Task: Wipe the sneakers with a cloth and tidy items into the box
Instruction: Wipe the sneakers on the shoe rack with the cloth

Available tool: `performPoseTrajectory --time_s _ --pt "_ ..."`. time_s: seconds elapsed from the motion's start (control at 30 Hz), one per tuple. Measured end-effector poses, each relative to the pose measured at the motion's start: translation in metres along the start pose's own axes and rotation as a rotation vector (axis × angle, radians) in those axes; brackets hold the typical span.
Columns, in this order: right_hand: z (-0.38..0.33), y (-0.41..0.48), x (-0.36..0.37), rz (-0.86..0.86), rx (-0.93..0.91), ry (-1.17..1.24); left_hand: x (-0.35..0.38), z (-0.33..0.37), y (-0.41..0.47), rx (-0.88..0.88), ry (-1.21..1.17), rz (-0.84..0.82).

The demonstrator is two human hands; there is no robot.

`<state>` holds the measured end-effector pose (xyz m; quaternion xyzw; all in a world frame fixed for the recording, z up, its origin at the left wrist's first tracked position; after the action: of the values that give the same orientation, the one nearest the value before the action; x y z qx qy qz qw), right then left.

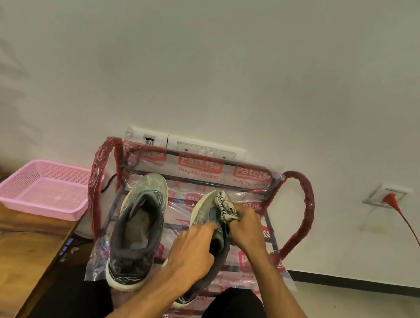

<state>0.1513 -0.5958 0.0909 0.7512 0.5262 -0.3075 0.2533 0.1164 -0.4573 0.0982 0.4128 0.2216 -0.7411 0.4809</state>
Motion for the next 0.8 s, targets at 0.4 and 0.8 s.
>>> performPoseTrajectory --time_s 0.4,0.8 --pt "-0.028 0.011 0.002 0.014 -0.572 -0.731 -0.002 0.032 -0.008 0.151 0.273 0.021" --pt "-0.029 0.001 -0.001 0.012 -0.599 -0.644 -0.001 0.034 -0.007 0.136 0.302 0.001"
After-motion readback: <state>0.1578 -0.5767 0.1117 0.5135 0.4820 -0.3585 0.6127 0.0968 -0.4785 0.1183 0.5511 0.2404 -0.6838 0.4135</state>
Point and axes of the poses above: each hand's wrist, its own y-axis towards the middle knuckle, its own x-axis out of the palm, z = x × y, the point moved 8 cm from there along y, towards the middle knuckle, and after that the axes turned 4 degrees about x, right-handed, at the moved point
